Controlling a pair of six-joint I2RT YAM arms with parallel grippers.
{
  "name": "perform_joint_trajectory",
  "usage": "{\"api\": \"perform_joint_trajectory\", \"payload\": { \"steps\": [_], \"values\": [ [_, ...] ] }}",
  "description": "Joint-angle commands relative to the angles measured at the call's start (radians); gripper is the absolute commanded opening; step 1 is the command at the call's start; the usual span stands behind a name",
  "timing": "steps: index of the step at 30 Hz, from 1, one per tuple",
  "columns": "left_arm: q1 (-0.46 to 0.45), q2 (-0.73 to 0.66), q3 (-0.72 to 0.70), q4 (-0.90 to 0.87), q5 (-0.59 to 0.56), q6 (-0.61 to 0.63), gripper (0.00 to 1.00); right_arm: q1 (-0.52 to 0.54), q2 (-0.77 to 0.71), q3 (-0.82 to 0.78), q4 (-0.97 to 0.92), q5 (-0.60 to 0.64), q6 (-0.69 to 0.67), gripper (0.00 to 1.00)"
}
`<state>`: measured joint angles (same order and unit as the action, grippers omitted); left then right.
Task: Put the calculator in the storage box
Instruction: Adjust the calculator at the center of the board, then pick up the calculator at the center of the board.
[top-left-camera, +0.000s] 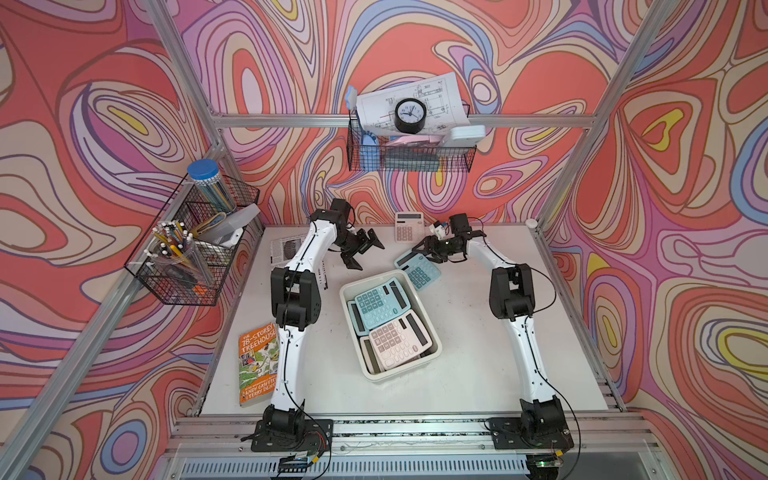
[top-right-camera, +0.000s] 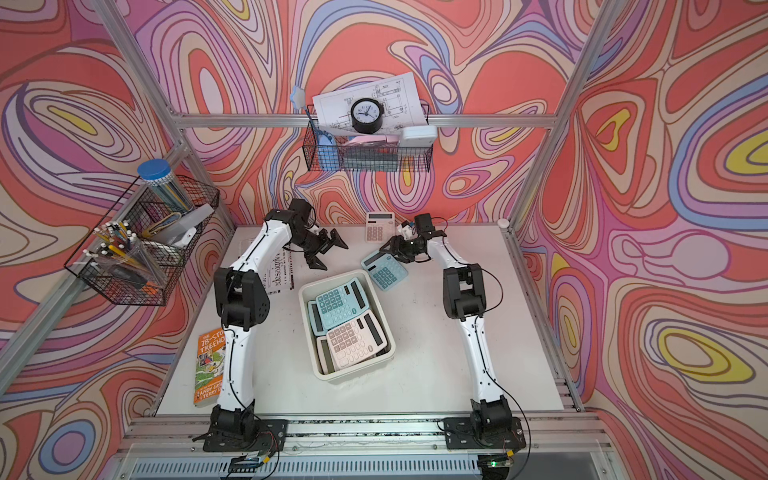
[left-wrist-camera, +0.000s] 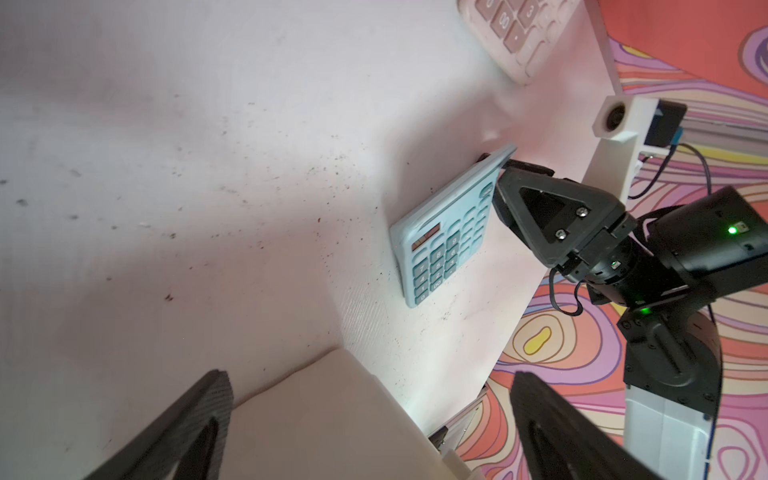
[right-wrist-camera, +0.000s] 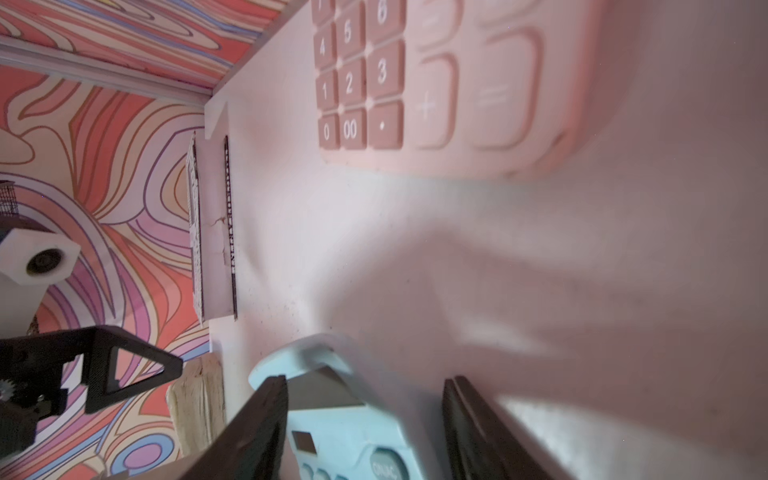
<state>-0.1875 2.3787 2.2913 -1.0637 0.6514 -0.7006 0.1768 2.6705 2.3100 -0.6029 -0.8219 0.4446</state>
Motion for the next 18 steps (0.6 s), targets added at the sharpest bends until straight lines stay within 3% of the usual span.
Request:
{"api": "perform_joint_trajectory", "payload": {
  "steps": [1,8,13,18],
  "values": [
    [-0.037,0.050,0.054,0.048,0.002,0.082,0.99,-0.017,-0.045,-0.040,-0.061,-0.015,0.075,0.60],
    [-0.080,0.120,0.069,0.071,-0.008,0.182,0.96,-0.049,-0.180,-0.107,-0.180,0.059,0.109,0.65],
    [-0.092,0.177,0.097,0.096,-0.028,0.208,0.89,-0.052,-0.289,-0.230,-0.272,0.086,0.080,0.66],
    [-0.096,0.210,0.099,0.151,-0.032,0.202,0.88,-0.052,-0.394,-0.395,-0.271,0.079,0.107,0.67]
  ]
}}
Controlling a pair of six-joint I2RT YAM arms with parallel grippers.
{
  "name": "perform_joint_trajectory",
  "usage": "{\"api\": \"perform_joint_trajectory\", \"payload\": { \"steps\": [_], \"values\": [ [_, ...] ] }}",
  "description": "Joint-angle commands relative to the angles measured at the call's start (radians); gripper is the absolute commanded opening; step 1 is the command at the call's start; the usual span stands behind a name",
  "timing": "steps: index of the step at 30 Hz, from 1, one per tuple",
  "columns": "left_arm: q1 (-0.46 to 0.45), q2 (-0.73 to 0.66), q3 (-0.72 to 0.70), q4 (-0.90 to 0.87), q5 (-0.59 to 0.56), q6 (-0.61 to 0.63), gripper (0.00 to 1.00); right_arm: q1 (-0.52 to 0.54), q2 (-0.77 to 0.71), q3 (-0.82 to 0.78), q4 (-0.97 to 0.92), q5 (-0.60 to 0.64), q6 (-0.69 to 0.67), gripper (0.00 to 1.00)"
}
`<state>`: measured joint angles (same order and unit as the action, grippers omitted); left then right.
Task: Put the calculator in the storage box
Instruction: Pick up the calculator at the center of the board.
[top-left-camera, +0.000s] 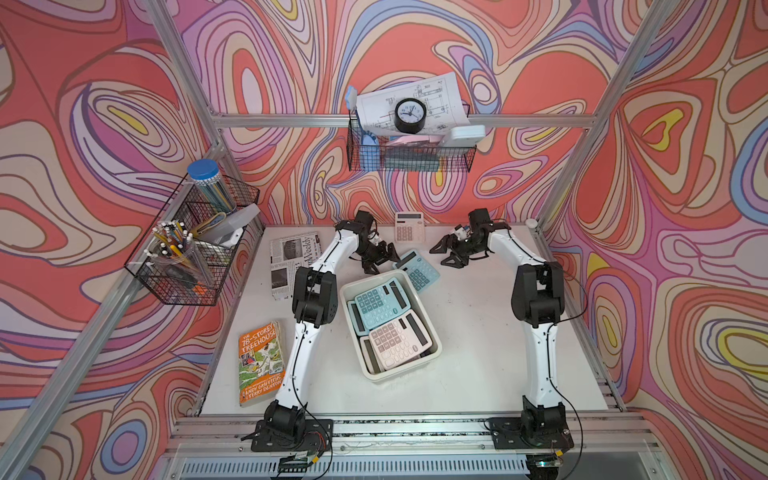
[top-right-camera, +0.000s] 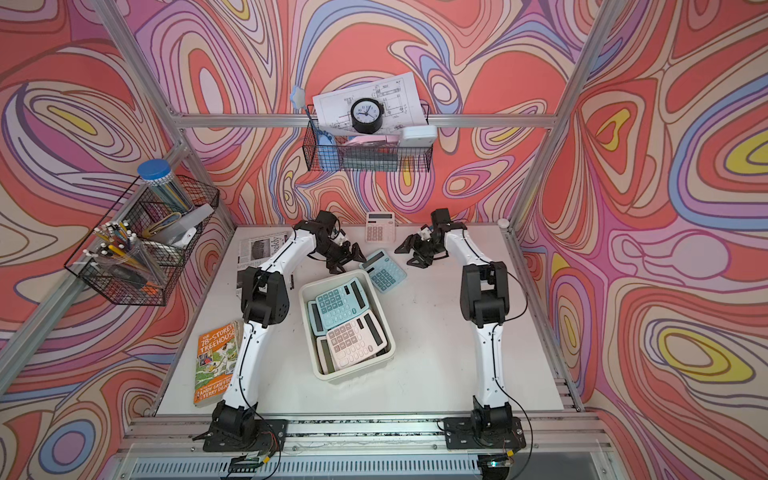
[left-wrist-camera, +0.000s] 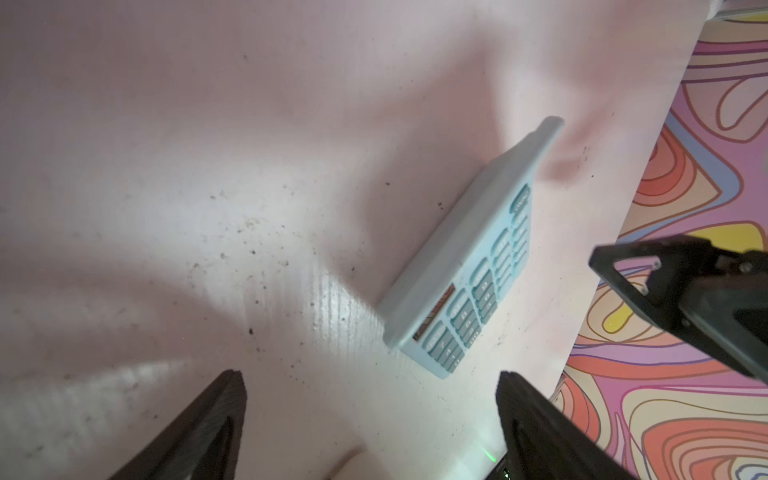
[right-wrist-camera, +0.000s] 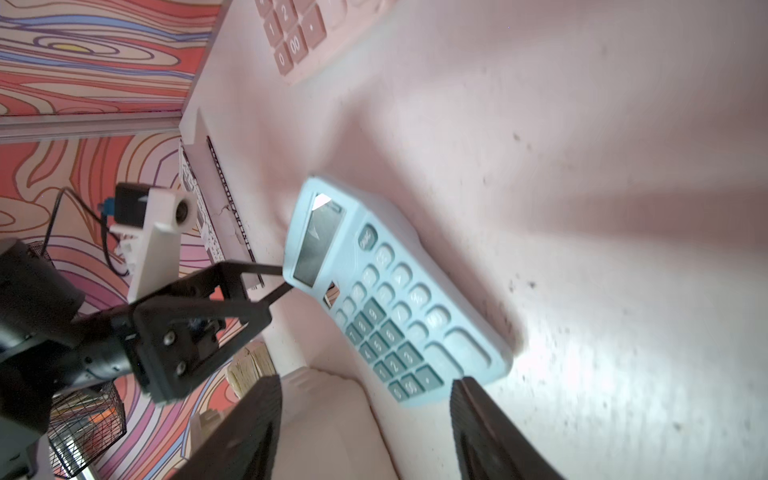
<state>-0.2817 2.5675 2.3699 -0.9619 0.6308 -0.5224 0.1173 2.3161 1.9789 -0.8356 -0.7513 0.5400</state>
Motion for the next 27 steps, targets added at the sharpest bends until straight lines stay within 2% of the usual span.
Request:
{"api": "perform_joint_trajectory", "payload": {
  "steps": [1,6,11,16,22,27],
  "values": [
    [-0.003,0.027,0.024,0.065,-0.002,0.018,0.88,0.008,-0.050,-0.086,-0.034,-0.001,0.018,0.67],
    [-0.005,0.055,0.032,0.153,0.037,-0.023,0.86,0.009,-0.073,-0.162,-0.020,-0.034,0.044,0.67],
    [-0.017,0.089,0.046,0.284,0.104,-0.130,0.82,0.025,-0.078,-0.242,0.053,-0.067,0.107,0.67],
    [-0.040,0.116,0.074,0.270,0.115,-0.129,0.74,0.044,-0.066,-0.275,0.128,-0.081,0.163,0.67],
    [-0.053,0.089,0.034,0.229,0.093,-0.097,0.55,0.044,-0.022,-0.235,0.178,-0.078,0.201,0.67],
    [-0.065,0.068,0.031,0.182,0.072,-0.081,0.33,0.044,0.004,-0.199,0.245,-0.074,0.252,0.66]
  ]
}}
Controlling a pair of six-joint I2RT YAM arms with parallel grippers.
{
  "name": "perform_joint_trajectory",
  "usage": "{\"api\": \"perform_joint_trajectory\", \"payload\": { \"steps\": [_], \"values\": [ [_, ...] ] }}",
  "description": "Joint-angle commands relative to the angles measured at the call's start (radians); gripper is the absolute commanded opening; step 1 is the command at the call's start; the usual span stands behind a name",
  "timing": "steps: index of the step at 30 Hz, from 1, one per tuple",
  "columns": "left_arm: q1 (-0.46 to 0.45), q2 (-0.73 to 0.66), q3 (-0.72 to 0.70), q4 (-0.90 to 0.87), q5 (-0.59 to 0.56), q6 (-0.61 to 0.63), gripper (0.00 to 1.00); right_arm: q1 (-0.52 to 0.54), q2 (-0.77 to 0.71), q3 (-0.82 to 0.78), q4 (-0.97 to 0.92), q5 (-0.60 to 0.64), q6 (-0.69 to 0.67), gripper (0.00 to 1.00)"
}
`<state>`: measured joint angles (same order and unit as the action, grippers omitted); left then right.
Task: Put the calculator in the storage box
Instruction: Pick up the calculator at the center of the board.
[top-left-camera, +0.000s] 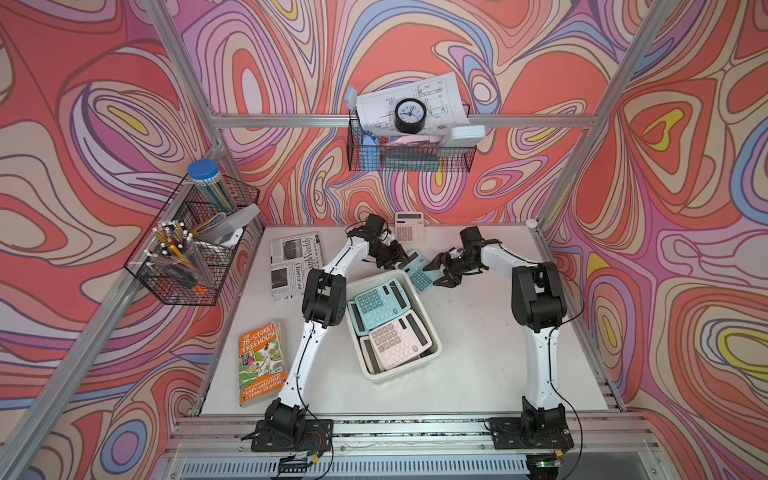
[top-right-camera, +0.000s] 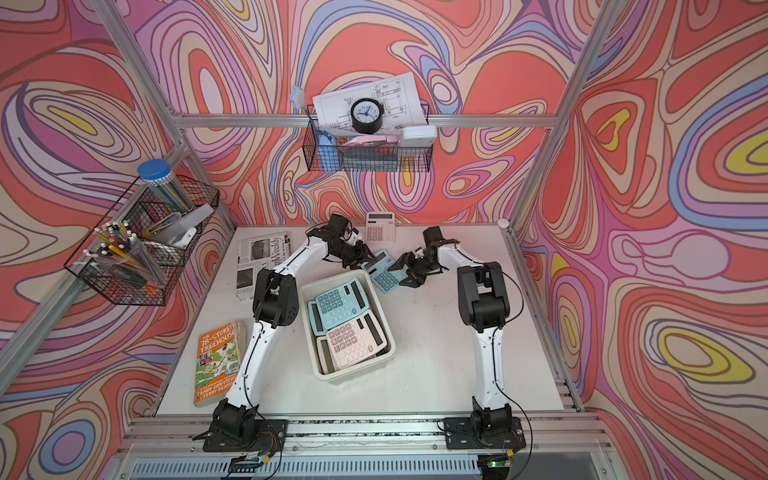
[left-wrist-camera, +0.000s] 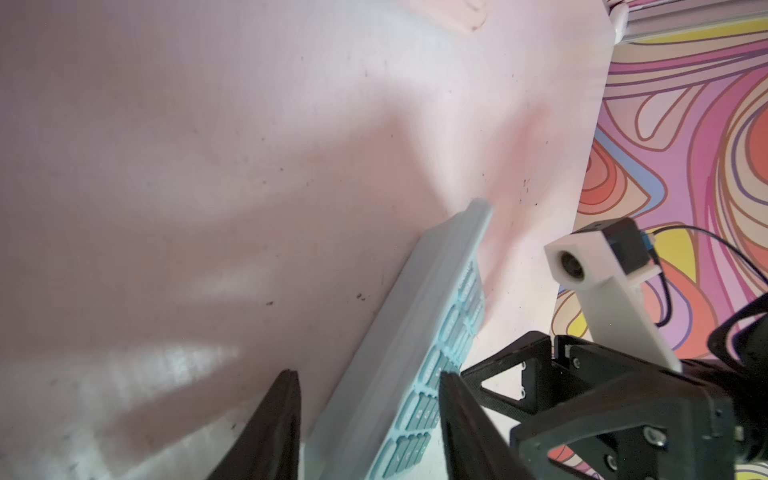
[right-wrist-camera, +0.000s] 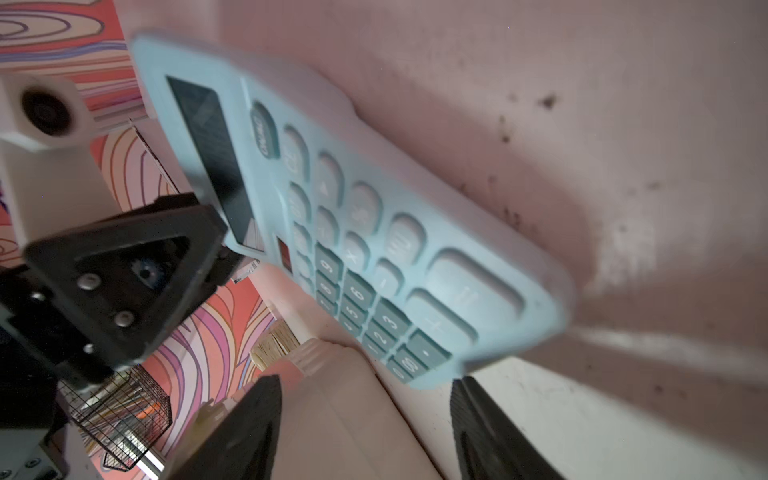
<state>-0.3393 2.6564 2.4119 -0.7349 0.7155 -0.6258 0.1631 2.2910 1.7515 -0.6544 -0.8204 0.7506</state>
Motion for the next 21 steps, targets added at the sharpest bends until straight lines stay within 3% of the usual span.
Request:
{"api": "perform_joint_trajectory", "payload": {
  "steps": [1,4,10,13,21],
  "values": [
    [-0.006,-0.026,-0.010,-0.054,-0.014,0.022,0.28,-0.002,0.028,0.032,0.074,-0.003,0.048,0.66],
    [-0.007,-0.040,-0.007,-0.067,-0.014,0.015,0.17,-0.002,0.017,0.045,0.075,0.004,0.045,0.66],
    [-0.007,-0.065,-0.005,-0.063,-0.008,-0.004,0.10,-0.008,-0.054,0.020,0.047,0.038,0.012,0.68],
    [-0.007,-0.079,0.000,-0.074,-0.012,-0.004,0.00,-0.022,-0.111,0.001,0.036,0.057,0.002,0.73],
    [-0.008,-0.144,-0.001,-0.039,-0.012,-0.073,0.00,-0.072,-0.239,-0.020,-0.030,0.112,-0.028,0.82]
  ]
}}
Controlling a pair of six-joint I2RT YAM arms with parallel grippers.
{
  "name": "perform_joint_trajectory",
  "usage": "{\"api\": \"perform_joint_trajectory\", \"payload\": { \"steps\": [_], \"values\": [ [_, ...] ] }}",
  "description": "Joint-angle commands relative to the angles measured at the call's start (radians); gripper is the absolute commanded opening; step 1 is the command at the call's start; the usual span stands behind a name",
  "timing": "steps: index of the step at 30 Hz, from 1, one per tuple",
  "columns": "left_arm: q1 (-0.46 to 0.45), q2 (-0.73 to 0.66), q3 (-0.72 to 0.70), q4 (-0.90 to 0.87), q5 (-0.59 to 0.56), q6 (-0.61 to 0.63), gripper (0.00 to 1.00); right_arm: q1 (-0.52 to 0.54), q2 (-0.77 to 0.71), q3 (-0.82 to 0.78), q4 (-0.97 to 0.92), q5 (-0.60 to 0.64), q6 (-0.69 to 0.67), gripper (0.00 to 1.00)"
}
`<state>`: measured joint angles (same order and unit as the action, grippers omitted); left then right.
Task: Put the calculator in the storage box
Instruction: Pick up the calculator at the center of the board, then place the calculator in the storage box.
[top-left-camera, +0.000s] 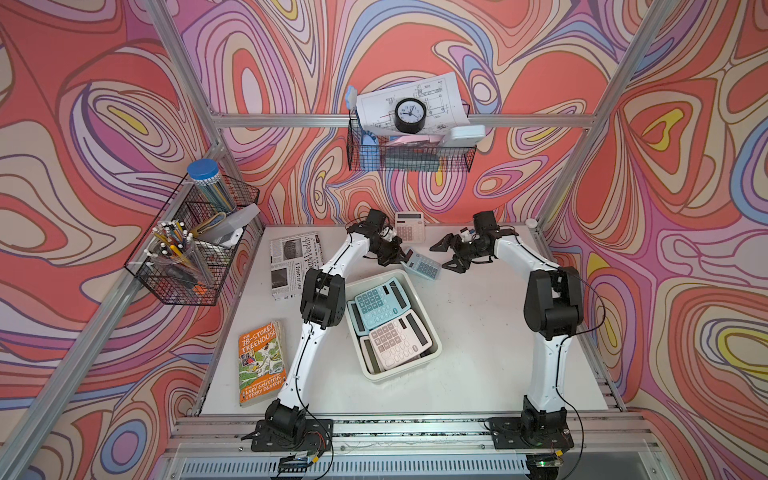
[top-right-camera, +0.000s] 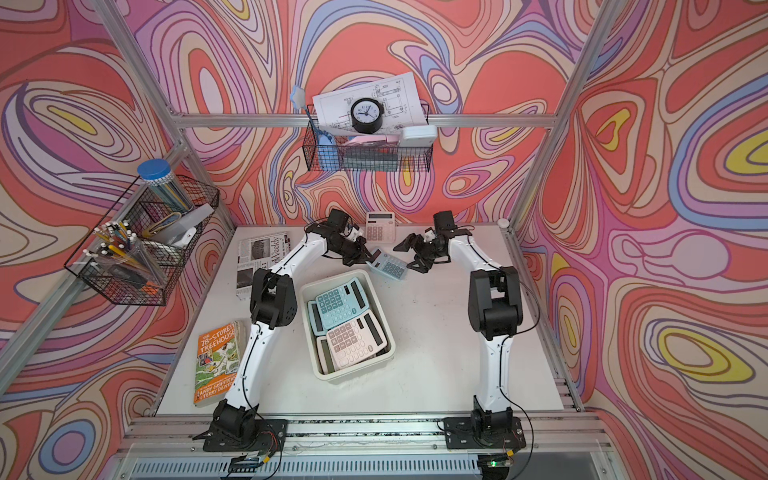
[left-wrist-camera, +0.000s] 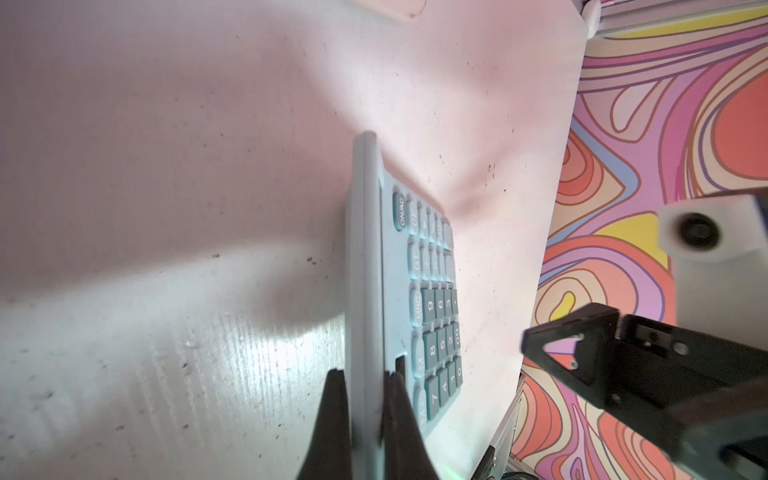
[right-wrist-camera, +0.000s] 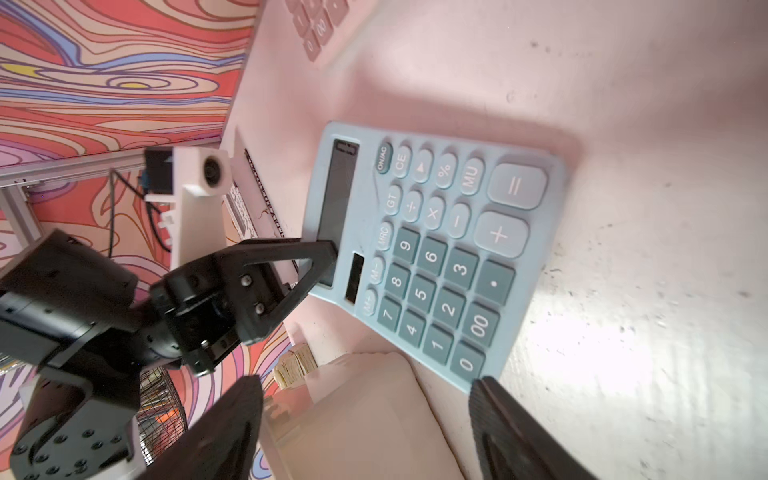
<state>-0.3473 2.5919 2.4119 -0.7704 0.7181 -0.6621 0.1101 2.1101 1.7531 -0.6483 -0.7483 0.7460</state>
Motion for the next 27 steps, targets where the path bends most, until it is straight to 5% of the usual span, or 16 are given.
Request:
{"api": "perform_joint_trajectory", "payload": {
  "steps": [1,5,14,27],
  "values": [
    [-0.001,-0.091,-0.003,0.006,-0.014,-0.054,0.00,-0.023,-0.072,-0.026,-0.044,0.045,-0.023,0.82],
    [-0.005,-0.155,-0.036,0.043,-0.032,-0.124,0.00,-0.039,-0.109,-0.027,-0.066,0.067,-0.019,0.83],
    [-0.028,-0.416,-0.346,0.297,-0.015,-0.325,0.00,-0.045,-0.128,-0.027,0.010,-0.007,0.043,0.84],
    [-0.066,-0.684,-0.687,0.426,-0.061,-0.399,0.00,-0.044,-0.110,-0.075,0.302,-0.222,0.245,0.61]
  ]
}}
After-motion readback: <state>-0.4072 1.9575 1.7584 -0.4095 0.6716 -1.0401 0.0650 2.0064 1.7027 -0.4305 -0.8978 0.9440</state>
